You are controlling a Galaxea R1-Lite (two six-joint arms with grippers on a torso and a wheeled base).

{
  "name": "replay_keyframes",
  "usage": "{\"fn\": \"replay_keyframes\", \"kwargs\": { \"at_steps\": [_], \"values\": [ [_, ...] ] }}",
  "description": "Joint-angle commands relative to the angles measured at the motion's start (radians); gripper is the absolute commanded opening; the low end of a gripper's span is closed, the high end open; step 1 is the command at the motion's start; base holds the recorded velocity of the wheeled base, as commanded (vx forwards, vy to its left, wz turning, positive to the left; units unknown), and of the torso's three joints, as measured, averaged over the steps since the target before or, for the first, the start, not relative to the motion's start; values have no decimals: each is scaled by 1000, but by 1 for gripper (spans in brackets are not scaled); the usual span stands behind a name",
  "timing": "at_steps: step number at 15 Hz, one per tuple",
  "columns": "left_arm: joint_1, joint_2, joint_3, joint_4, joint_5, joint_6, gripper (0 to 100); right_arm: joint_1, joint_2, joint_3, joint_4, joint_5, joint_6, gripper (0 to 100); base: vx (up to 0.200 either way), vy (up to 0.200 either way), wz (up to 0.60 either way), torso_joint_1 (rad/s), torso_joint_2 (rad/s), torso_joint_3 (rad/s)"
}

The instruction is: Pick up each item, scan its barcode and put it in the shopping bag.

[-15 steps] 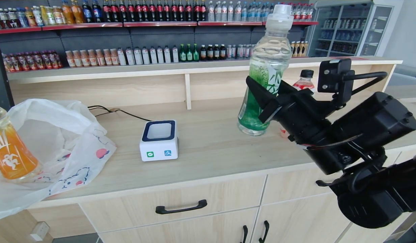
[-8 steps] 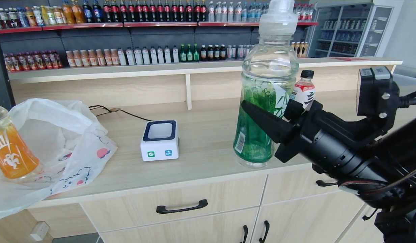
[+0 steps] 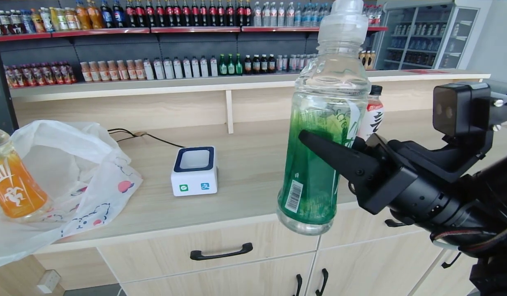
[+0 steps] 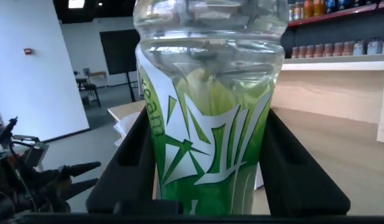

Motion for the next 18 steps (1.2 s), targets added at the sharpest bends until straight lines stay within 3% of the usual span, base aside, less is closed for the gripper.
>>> {"fn": "replay_keyframes", "kwargs": {
  "at_steps": [1,12,18],
  "values": [
    [0,0,0,0,1,0,100,0,0,1,-1,4,58,0,0,0,0,0,0,0],
    [0,0,0,0,1,0,100,3,-126,-14,-1,5,437,0,0,0,0,0,0,0],
    [0,0,0,0,1,1,100,2,-162,6,-1,5,530,0,0,0,0,0,0,0]
  ]
}}
